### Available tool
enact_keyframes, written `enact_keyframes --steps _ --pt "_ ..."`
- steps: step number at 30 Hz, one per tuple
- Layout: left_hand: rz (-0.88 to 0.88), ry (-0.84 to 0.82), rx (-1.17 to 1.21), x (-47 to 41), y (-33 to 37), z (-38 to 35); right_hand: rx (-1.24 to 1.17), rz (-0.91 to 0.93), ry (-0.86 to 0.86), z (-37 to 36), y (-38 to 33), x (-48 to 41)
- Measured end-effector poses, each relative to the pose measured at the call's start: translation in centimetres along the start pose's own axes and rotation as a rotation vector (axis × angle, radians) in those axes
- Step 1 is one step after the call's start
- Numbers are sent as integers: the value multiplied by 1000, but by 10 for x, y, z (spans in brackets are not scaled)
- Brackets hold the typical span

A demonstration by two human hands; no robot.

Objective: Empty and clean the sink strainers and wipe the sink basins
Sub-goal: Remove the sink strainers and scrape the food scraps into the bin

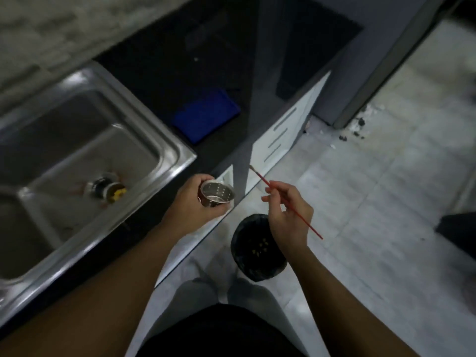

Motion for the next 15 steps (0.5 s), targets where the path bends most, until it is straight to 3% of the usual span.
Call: enact_keyframes --steps 6,15 --pt "-21 295 76 18 3 132 -184 194 -110 -87 -86 -22" --pt "194 538 123 56 -109 264 2 442 -587 -277 -152 23"
Point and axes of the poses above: each hand's wrist, its own x-axis away from the middle knuckle, its own z-axis out of the back of the hand, y = z × x, the point moved 9 cm from there along -x, towards the middle knuckle, and after that the axes turned 1 degree about z, right-handed, at the moved point
